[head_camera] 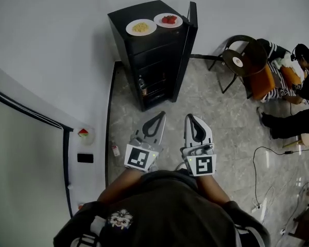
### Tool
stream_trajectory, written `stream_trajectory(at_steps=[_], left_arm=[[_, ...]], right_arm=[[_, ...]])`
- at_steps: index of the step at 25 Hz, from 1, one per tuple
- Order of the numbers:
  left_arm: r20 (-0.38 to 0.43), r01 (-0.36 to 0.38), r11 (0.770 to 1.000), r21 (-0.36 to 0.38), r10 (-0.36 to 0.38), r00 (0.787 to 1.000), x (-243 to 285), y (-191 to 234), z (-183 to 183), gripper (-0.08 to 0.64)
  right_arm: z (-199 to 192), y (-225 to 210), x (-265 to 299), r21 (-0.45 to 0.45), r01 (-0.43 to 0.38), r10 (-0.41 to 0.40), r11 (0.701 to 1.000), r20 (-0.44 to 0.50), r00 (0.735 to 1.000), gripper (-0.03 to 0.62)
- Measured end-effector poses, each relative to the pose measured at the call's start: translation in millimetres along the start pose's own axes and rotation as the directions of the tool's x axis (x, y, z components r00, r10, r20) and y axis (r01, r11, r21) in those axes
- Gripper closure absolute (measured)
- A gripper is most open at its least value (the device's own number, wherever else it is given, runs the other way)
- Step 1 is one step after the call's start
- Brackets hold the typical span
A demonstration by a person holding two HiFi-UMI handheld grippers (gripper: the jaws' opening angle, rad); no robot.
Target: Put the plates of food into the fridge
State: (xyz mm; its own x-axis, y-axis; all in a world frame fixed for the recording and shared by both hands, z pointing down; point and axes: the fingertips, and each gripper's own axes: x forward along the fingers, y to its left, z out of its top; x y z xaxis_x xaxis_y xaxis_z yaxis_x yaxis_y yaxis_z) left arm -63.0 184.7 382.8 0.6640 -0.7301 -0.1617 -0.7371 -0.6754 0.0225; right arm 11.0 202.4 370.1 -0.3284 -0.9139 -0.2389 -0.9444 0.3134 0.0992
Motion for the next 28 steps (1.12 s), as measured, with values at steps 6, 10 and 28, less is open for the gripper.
stream_trajectory(at_steps=[6,10,28], left_arm=[[0.022,0.012,1.0,0.002,-0.012,1.0,-1.9,9.2,7.5,0.537],[0.018,0.005,1.0,-0.006,-0.005,1.0,2.8,15.9,5.6,0.537],[-0.009,-0.035,0.999,0.035,0.035,0.999,114.7,47.8,-16.2,0.537]], right_arm=[[2.4,4.9,6.8,-0.005,0.017,-0.017,1.0,0.006,1.0,0.568],[-0.5,5.7,13.9,-0.018,0.007,-0.007,1.0,0.001,1.0,0.568],[-28.1,-76.5,98.9,0.03,-0.052,0.051,0.998,0.036,0.998,0.568]])
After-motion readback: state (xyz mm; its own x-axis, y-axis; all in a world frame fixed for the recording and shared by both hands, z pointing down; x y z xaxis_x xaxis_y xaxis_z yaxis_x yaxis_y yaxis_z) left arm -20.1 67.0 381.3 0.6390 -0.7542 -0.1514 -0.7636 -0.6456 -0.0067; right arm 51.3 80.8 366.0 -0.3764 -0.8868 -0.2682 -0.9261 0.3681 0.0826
